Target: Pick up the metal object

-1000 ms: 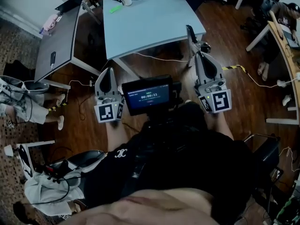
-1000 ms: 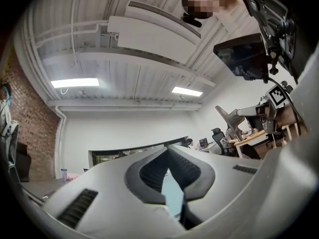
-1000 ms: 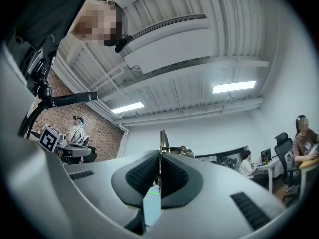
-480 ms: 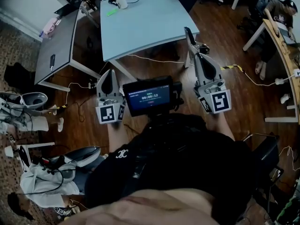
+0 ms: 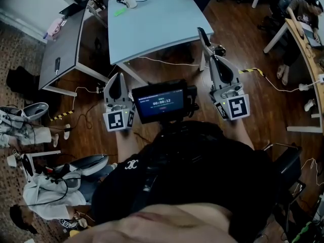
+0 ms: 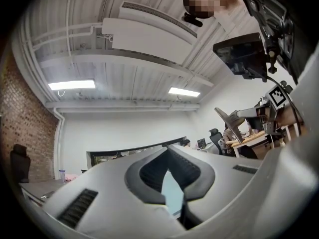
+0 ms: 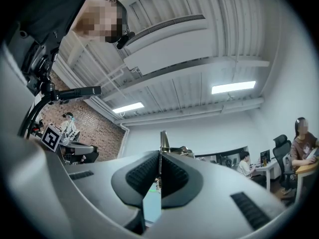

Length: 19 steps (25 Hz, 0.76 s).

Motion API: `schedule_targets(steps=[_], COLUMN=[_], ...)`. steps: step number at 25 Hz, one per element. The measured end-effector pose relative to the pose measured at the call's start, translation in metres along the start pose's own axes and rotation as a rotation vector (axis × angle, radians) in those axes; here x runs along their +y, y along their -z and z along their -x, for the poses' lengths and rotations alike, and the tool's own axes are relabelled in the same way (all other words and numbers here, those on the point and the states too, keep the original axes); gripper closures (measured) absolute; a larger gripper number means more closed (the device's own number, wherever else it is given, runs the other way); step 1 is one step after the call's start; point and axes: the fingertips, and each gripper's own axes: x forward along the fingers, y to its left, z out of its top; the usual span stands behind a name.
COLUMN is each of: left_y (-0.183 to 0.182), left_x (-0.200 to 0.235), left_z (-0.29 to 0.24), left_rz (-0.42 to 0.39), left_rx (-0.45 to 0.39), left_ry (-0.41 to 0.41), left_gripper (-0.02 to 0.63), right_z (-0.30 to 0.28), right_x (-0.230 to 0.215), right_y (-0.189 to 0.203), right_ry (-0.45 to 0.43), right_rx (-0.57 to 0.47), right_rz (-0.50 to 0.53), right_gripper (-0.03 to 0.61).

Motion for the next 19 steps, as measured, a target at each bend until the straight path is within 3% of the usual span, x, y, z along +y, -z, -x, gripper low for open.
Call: schedule_targets(steps=[19], left_y=[-0.0012], left_x=[0.0091], left_z=[0.0014], left_rz=[-0.001], left_rx=[0.003], left_ry=[-0.024], left_gripper=[0.603], right_z=[0.0015], right_x=[0.0013], right_y=[0.0043], right_ry=[0.002], right_rx=[0.027], right_rz=[-0.012], right_gripper=[0.600])
